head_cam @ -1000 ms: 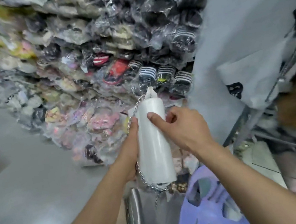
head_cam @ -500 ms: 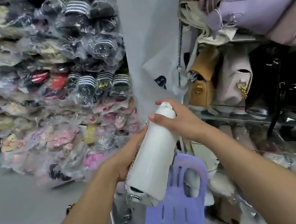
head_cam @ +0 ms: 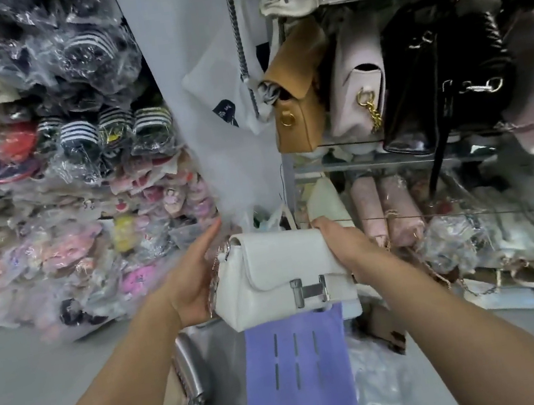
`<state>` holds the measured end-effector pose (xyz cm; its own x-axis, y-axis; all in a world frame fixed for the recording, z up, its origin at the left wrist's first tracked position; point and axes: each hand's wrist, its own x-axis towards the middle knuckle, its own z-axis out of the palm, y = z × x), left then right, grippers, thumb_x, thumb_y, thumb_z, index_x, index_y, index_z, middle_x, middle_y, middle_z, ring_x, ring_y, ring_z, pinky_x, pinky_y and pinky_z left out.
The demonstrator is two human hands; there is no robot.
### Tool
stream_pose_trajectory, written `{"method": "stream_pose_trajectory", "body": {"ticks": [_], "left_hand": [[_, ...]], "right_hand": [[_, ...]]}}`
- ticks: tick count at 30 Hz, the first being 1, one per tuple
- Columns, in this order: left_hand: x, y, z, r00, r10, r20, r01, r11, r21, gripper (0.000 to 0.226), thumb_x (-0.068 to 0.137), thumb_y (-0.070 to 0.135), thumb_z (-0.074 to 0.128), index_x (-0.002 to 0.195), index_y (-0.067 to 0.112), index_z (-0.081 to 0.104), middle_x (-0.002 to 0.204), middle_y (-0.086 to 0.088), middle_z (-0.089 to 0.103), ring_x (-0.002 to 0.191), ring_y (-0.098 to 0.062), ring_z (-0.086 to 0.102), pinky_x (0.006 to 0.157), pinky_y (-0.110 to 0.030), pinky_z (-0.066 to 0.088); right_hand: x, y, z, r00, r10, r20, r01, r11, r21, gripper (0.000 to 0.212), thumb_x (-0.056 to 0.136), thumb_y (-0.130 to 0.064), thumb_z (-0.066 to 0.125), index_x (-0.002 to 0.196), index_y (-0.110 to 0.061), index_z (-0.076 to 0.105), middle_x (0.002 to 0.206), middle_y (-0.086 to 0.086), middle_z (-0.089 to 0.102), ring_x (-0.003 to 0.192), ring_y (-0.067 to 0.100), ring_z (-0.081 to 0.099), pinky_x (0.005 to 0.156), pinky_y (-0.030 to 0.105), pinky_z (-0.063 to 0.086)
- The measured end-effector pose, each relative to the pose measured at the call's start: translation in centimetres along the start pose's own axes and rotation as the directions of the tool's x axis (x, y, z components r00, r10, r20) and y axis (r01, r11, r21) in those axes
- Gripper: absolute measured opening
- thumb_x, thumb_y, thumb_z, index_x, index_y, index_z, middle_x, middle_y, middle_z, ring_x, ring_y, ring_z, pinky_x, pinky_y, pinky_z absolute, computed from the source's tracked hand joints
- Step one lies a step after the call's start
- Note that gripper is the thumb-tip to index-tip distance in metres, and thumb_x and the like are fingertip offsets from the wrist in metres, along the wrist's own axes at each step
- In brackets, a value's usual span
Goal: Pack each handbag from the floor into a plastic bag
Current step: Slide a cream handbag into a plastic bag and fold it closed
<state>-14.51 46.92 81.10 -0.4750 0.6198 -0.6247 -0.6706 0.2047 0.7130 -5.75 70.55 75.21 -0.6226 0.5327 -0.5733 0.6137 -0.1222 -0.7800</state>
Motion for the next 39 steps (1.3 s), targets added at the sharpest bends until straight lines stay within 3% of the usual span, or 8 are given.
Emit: {"method": "stream_pose_trajectory", "body": {"ticks": [3, 7, 11, 15, 19, 25, 34, 39], "left_hand": [[1.8, -1.0, -1.0, 0.998, -0.055, -0.015, 0.056, 0.997, 0.060, 0.078, 0.076, 0.081, 0.040, 0.123, 0.027, 0.070, 0.130, -0.006, 0.068, 0.120, -0.031, 0.063, 0.104, -0.050, 0.046], [5.9, -3.1, -2.0, 0.986, -0.030, -0.164, 0.068, 0.971, 0.230, 0.074, 0.070, 0.074, 0.061, 0.124, 0.024, 0.065, 0.113, -0.009, 0.074, 0.104, -0.030, 0.071, 0.084, -0.056, 0.058], [11.3, -6.9, -4.1, 0.946, -0.032, -0.322, 0.093, 0.980, 0.175, 0.047, 0.085, 0.061, 0.064, 0.114, 0.025, 0.065, 0.115, -0.012, 0.071, 0.097, -0.030, 0.071, 0.067, -0.044, 0.062], [18.2, -12.9, -7.1, 0.884, -0.052, -0.464, 0.158, 0.968, 0.194, 0.034, 0.089, 0.055, 0.062, 0.097, 0.022, 0.065, 0.107, -0.008, 0.068, 0.093, -0.028, 0.070, 0.067, -0.041, 0.061], [24.3, -19.9, -10.3, 0.856, 0.099, -0.507, 0.081, 0.944, 0.320, 0.051, 0.090, 0.056, 0.062, 0.125, 0.019, 0.063, 0.116, -0.003, 0.067, 0.099, -0.020, 0.064, 0.088, -0.034, 0.052], [33.2, -29.3, -15.0, 0.784, 0.208, -0.585, 0.082, 0.899, 0.431, 0.036, 0.093, 0.053, 0.061, 0.113, 0.023, 0.059, 0.089, 0.017, 0.059, 0.077, 0.000, 0.057, 0.068, -0.020, 0.045], [38.4, -40.5, -18.8, 0.721, 0.142, -0.678, 0.183, 0.905, 0.384, 0.021, 0.101, 0.044, 0.048, 0.099, 0.024, 0.053, 0.082, 0.009, 0.054, 0.076, -0.011, 0.050, 0.066, -0.024, 0.037], [39.3, -40.8, -19.7, 0.747, 0.086, -0.659, 0.294, 0.847, 0.443, 0.042, 0.102, 0.050, 0.041, 0.120, 0.016, 0.058, 0.113, -0.008, 0.061, 0.103, -0.028, 0.056, 0.081, -0.028, 0.037]], "right_hand": [[1.8, 2.8, 0.1, 0.987, 0.157, 0.021, -0.157, 0.988, -0.004, 0.076, 0.079, -0.077, 0.052, 0.120, -0.013, 0.061, 0.109, 0.005, 0.068, 0.097, 0.029, 0.067, 0.093, 0.039, 0.055], [3.5, 5.5, 0.9, 0.968, 0.248, 0.045, -0.248, 0.969, 0.014, 0.048, 0.101, -0.060, 0.045, 0.109, -0.016, 0.060, 0.094, 0.002, 0.065, 0.082, 0.019, 0.064, 0.070, 0.030, 0.050], [6.4, 8.4, 3.2, 0.955, 0.296, -0.036, -0.297, 0.955, -0.020, 0.079, 0.074, -0.078, 0.059, 0.121, -0.014, 0.067, 0.104, 0.006, 0.073, 0.092, 0.028, 0.071, 0.087, 0.039, 0.058], [10.2, 12.6, 5.1, 0.944, 0.287, -0.162, -0.299, 0.953, -0.056, 0.054, 0.088, -0.064, 0.061, 0.114, -0.016, 0.069, 0.095, 0.000, 0.069, 0.093, 0.025, 0.068, 0.092, 0.043, 0.057], [15.8, 19.6, 7.9, 0.925, 0.301, -0.233, -0.310, 0.951, -0.001, 0.058, 0.083, -0.065, 0.066, 0.118, -0.019, 0.069, 0.105, -0.004, 0.072, 0.096, 0.019, 0.069, 0.097, 0.041, 0.056], [23.4, 30.1, 11.5, 0.911, 0.328, -0.251, -0.345, 0.938, -0.028, 0.033, 0.095, -0.053, 0.063, 0.115, -0.028, 0.062, 0.100, -0.010, 0.064, 0.086, 0.010, 0.062, 0.083, 0.027, 0.047], [28.2, 40.3, 16.6, 0.924, 0.335, -0.184, -0.359, 0.925, -0.123, 0.053, 0.093, -0.060, 0.062, 0.131, -0.023, 0.059, 0.109, -0.009, 0.061, 0.105, 0.020, 0.061, 0.095, 0.034, 0.050], [28.8, 40.6, 17.4, 0.924, 0.336, -0.183, -0.358, 0.928, -0.104, 0.060, 0.092, -0.058, 0.064, 0.140, -0.023, 0.053, 0.119, -0.011, 0.062, 0.110, 0.020, 0.060, 0.095, 0.033, 0.049]]}}
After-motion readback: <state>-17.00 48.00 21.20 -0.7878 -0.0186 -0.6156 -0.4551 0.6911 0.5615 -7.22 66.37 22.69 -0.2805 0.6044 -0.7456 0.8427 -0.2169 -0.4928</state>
